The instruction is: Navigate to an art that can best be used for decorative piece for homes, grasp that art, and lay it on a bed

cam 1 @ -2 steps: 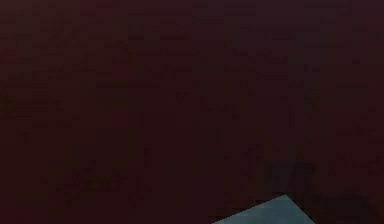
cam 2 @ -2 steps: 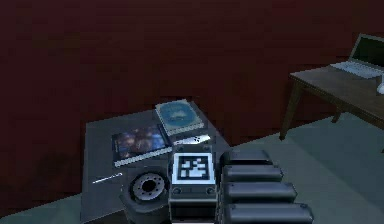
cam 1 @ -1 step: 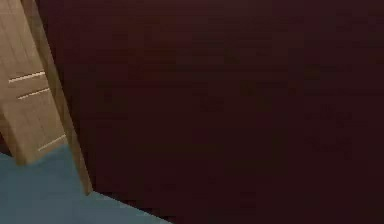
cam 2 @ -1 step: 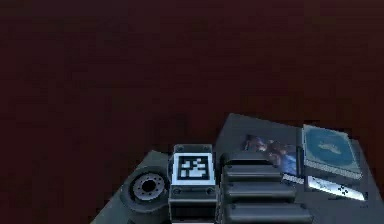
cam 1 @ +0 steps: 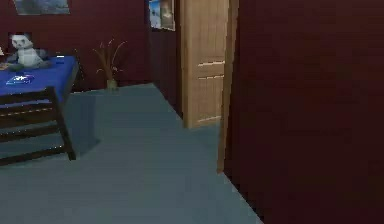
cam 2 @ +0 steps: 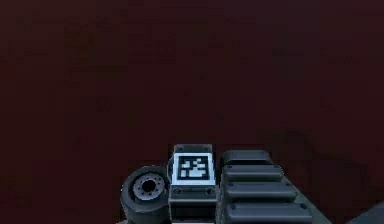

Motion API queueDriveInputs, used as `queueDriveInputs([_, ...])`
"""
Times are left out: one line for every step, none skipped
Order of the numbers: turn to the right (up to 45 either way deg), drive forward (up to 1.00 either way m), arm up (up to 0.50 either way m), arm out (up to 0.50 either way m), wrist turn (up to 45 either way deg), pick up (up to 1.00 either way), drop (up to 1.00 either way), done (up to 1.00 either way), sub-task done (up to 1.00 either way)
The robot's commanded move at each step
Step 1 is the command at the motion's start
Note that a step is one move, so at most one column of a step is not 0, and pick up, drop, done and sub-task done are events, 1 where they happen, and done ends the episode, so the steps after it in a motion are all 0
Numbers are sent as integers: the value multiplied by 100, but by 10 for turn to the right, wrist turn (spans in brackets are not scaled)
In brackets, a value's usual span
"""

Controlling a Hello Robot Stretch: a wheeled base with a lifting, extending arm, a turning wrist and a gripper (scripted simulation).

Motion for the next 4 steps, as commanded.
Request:
queueDriveInputs([-450,0,0,0,0,0,0,0,0])
queueDriveInputs([-180,0,0,0,0,0,0,0,0])
queueDriveInputs([0,100,0,0,0,0,0,0,0])
queueDriveInputs([0,100,0,0,0,0,0,0,0])
